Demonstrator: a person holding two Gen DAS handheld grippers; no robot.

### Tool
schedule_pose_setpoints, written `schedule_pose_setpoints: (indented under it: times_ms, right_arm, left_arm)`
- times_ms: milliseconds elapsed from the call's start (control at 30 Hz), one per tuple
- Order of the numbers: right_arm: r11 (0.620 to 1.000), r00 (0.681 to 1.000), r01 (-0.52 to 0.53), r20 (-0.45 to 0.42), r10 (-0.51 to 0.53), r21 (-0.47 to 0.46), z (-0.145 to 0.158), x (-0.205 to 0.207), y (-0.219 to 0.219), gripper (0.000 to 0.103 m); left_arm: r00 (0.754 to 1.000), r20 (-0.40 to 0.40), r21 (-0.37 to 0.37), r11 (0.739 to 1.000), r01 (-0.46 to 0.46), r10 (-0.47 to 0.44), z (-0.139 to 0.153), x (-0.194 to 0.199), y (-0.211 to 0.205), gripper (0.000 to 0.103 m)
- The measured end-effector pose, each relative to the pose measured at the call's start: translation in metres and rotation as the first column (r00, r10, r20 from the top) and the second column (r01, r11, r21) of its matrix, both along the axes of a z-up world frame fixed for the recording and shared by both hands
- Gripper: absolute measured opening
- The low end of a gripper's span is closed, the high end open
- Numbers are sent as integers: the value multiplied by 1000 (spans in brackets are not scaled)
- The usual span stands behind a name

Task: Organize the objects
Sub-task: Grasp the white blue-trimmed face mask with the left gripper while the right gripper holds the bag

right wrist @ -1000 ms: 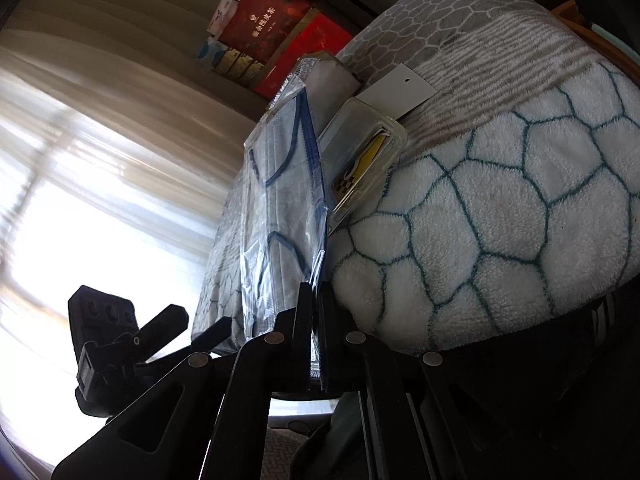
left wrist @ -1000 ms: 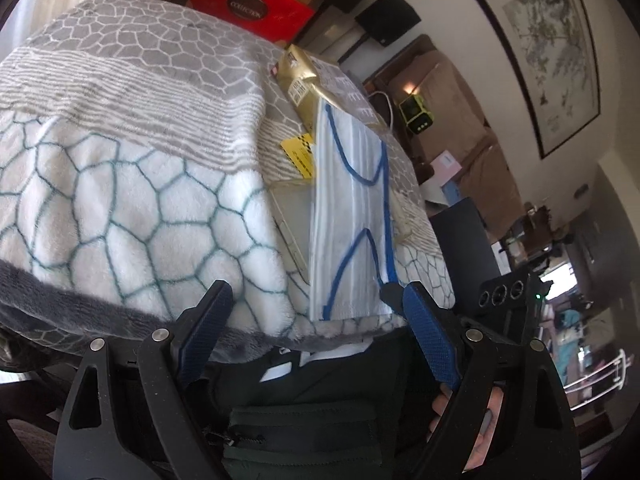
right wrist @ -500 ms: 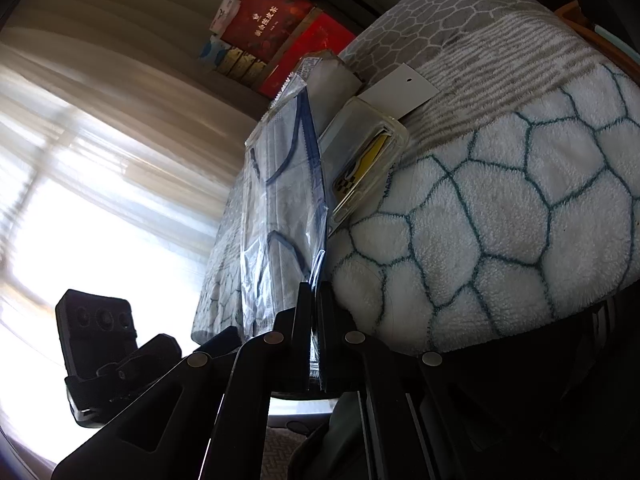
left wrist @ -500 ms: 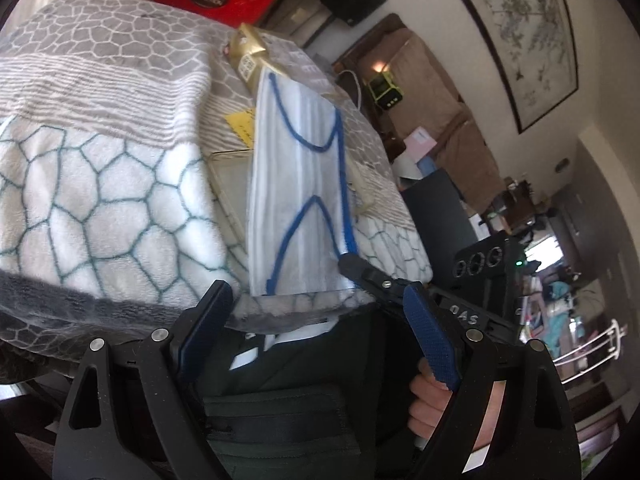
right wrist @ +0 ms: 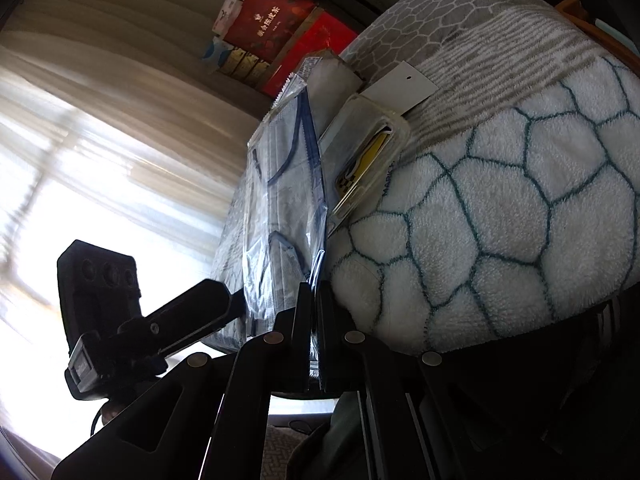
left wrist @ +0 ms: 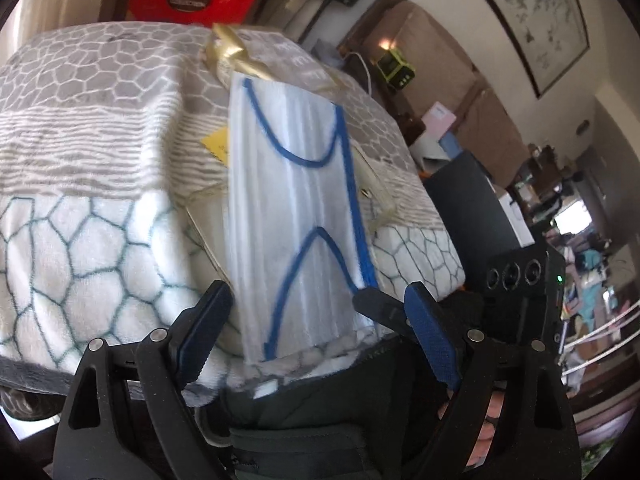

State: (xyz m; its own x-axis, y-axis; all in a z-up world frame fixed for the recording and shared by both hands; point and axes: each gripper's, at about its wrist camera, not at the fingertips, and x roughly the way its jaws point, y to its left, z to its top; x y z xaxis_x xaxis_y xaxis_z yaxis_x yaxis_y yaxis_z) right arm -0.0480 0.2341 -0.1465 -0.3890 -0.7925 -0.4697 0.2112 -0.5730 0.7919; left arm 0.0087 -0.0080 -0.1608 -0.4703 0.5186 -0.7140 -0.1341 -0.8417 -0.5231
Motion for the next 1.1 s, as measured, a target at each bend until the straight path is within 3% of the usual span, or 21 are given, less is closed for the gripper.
schedule_pose_setpoints:
  times_ms: [100,233,367,433,533,733,867,1100]
  right_arm:
    - [1000,1000,-1,0,1,-4,-1,0,-1,0]
    - [1000,1000,-1,0,1,-7,-2,-1,-3,0]
    - [1000,1000,-1,-1,1,-7,-3,0,-2,0]
    - [1000,1000,0,-1,0,-9,-3,0,-3,0]
    - [1000,1000,0,-2,0,-9,-3,-2,-6,0]
    - [1000,1000,0,-2,0,-10,-4,0,-5,0]
    - [1000,1000,-5,-1,5,-21,-6,-3,-7,0]
    - [1000,999,-10,-34,9,-15,-2,3,-15,3]
  left_arm:
    - [1000,4,27,999,19,-19,2,3,1,86]
    - [999,21,123,992,24,-26,1,5,-4,86]
    - [1000,20,140,990,13,-16,-1,8,-5,86]
    - [1000,7,115,993,5,-6,-2,12,-4,82]
    - [1000,-1,93,995,-28,28,0,15,-5,71]
    - [996,13,97,991,-88,88,-9,9,-15,40]
    - [994,8,57,993,-106,105,-14,8,-13,18]
    - [995,1,35,995,-98,98,-14,9,-8,13]
